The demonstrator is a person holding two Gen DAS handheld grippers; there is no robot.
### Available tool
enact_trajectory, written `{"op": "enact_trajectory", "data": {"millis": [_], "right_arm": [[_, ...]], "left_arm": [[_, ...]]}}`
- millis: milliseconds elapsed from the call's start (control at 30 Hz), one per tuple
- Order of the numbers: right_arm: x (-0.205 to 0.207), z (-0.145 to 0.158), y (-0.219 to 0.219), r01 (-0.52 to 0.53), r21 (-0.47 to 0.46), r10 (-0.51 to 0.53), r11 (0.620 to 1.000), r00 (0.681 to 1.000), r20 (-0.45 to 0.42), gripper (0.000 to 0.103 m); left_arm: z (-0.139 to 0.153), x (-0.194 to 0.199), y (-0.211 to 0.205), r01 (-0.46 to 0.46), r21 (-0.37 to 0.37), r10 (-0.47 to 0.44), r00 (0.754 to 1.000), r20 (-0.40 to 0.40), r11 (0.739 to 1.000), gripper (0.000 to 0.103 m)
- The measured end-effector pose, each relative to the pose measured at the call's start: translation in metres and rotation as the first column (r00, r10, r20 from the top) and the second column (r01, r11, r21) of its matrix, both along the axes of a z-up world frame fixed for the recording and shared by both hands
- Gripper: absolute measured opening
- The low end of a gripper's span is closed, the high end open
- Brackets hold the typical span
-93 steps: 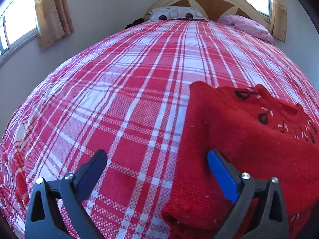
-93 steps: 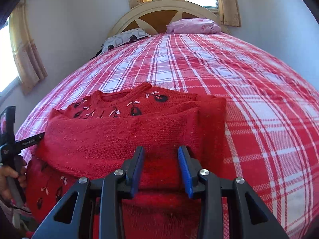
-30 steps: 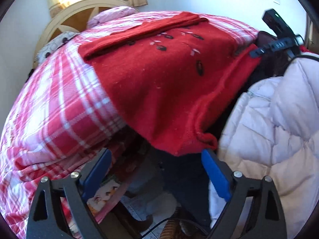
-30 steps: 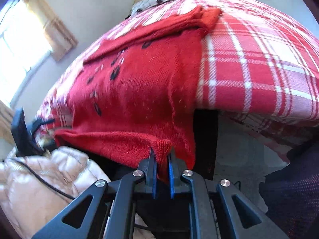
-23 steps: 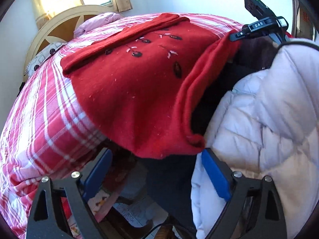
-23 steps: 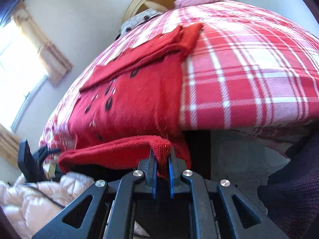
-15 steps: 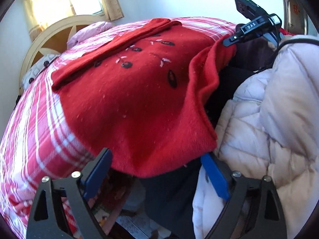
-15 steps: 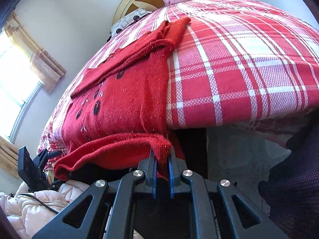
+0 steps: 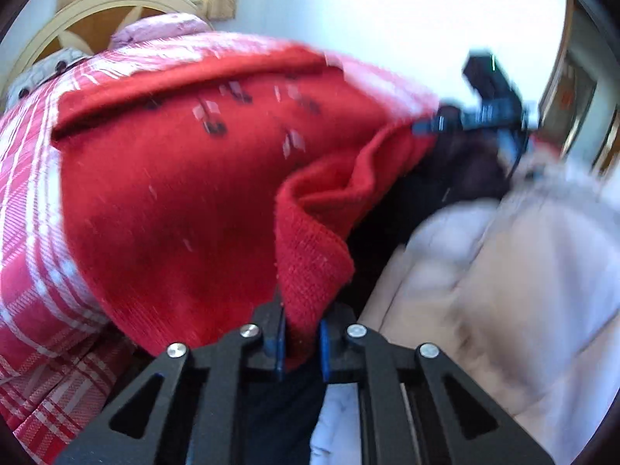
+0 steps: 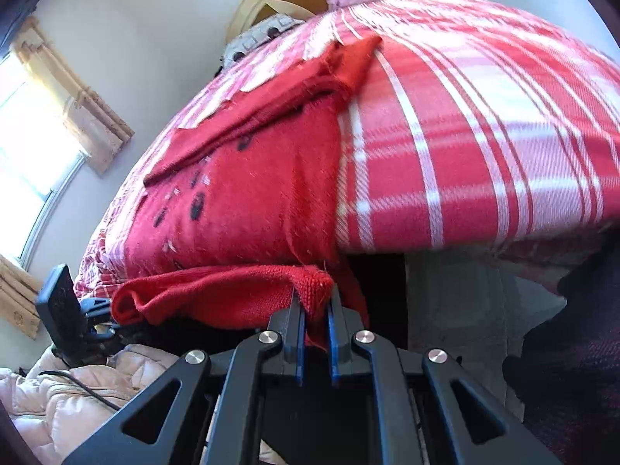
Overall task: Fold small clothes
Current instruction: 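Grasp the sweater hem with the right gripper while the left gripper grasps the hem too, then lift the hem with both grippers and fold it up over the sweater body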
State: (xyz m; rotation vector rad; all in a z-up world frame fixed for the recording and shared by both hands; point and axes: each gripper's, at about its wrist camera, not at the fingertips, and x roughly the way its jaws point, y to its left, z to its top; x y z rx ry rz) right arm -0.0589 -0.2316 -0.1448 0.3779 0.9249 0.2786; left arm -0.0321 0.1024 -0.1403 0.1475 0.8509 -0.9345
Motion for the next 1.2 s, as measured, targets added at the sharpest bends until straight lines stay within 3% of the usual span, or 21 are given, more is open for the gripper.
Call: {"op": "enact_trajectory", "data": {"millis": [100, 167, 233, 267, 333, 367, 400, 433, 467, 567, 667, 833, 900, 967, 1000, 1033, 1067, 1100, 1167, 1200], "right_arm": [[0.007, 0.019, 0.0, -0.015, 0.025, 0.014, 1.0, 0.999, 0.051, 0.009], [0.016, 0.032, -0.003, -0.016, 0.049, 0.011, 0.999, 0.996, 0.088, 0.009], [0.033, 0.042, -0.005, -0.013, 0.058, 0.006, 0.998, 0.993, 0.121, 0.009], [0.044, 0.044, -0.006, -0.005, 0.054, -0.002, 0.999, 0.991, 0.132, 0.009], [0.061, 0.043, -0.008, 0.008, 0.064, -0.018, 0.998, 0.989, 0.148, 0.009], [0.069, 0.04, -0.008, 0.018, 0.061, -0.027, 0.998, 0.988, 0.149, 0.009], [0.079, 0.034, -0.006, 0.021, 0.046, -0.027, 0.999, 0.99, 0.14, 0.009], [0.084, 0.029, -0.003, 0.018, 0.035, -0.022, 0.999, 0.991, 0.131, 0.009], [0.088, 0.024, 0.001, 0.016, 0.016, -0.018, 1.0, 0.992, 0.121, 0.009], [0.087, 0.013, 0.01, 0.012, 0.0, -0.012, 1.0, 0.993, 0.115, 0.009], [0.085, 0.013, 0.006, 0.024, 0.018, -0.026, 1.0, 0.992, 0.125, 0.009], [0.084, 0.011, 0.004, 0.03, 0.025, -0.033, 0.999, 0.991, 0.126, 0.009], [0.082, 0.012, 0.006, 0.026, 0.019, -0.028, 0.999, 0.991, 0.128, 0.009], [0.082, 0.013, 0.005, 0.029, 0.023, -0.031, 0.999, 0.991, 0.128, 0.01], [0.081, 0.013, 0.003, 0.029, 0.033, -0.033, 0.999, 0.991, 0.126, 0.013], [0.079, 0.013, 0.001, 0.028, 0.043, -0.033, 0.999, 0.992, 0.122, 0.016], [0.076, 0.014, -0.003, 0.027, 0.055, -0.033, 0.998, 0.993, 0.115, 0.028], [0.073, 0.016, -0.006, 0.024, 0.064, -0.032, 0.998, 0.993, 0.116, 0.047], [0.064, 0.019, -0.01, 0.029, 0.06, -0.037, 0.998, 0.99, 0.134, 0.069], [0.059, 0.021, -0.012, 0.034, 0.045, -0.041, 0.998, 0.988, 0.146, 0.07]], "left_arm": [[0.025, 0.016, 0.018, -0.06, -0.123, 0.058, 0.998, -0.022, 0.991, 0.014], [0.04, 0.037, 0.033, -0.12, -0.208, 0.113, 0.992, -0.049, 0.971, 0.014], [0.044, 0.064, 0.043, -0.214, -0.217, 0.204, 0.977, -0.07, 0.952, 0.014], [0.043, 0.073, 0.047, -0.251, -0.215, 0.239, 0.968, -0.079, 0.944, 0.019], [0.035, 0.101, 0.061, -0.37, -0.202, 0.351, 0.928, -0.122, 0.907, 0.026], [0.03, 0.11, 0.068, -0.424, -0.183, 0.404, 0.905, -0.136, 0.887, 0.035], [0.025, 0.119, 0.077, -0.489, -0.16, 0.467, 0.87, -0.159, 0.857, 0.041], [0.022, 0.121, 0.08, -0.513, -0.156, 0.488, 0.855, -0.173, 0.844, 0.047], [0.022, 0.12, 0.087, -0.526, -0.173, 0.497, 0.848, -0.185, 0.833, 0.047], [0.027, 0.103, 0.08, -0.508, -0.151, 0.494, 0.861, -0.12, 0.848, 0.05], [0.041, 0.075, 0.063, -0.447, -0.122, 0.452, 0.892, 0.01, 0.886, 0.072], [0.05, 0.066, 0.026, -0.341, -0.045, 0.344, 0.931, 0.121, 0.939, 0.078], [0.043, 0.073, 0.014, -0.361, 0.033, 0.352, 0.923, 0.158, 0.932, 0.078], [0.036, 0.079, 0.013, -0.382, 0.042, 0.373, 0.918, 0.133, 0.923, 0.076], [0.032, 0.083, 0.015, -0.391, 0.024, 0.387, 0.917, 0.1, 0.92, 0.075], [0.028, 0.089, 0.021, -0.406, -0.006, 0.405, 0.913, 0.052, 0.914, 0.065], [0.027, 0.092, 0.027, -0.421, -0.034, 0.422, 0.907, 0.02, 0.907, 0.057], [0.027, 0.094, 0.035, -0.445, -0.077, 0.446, 0.895, -0.009, 0.892, 0.054], [0.025, 0.097, 0.045, -0.471, -0.109, 0.468, 0.882, -0.055, 0.876, 0.041], [0.023, 0.096, 0.044, -0.478, -0.11, 0.475, 0.878, -0.058, 0.871, 0.038]]}}
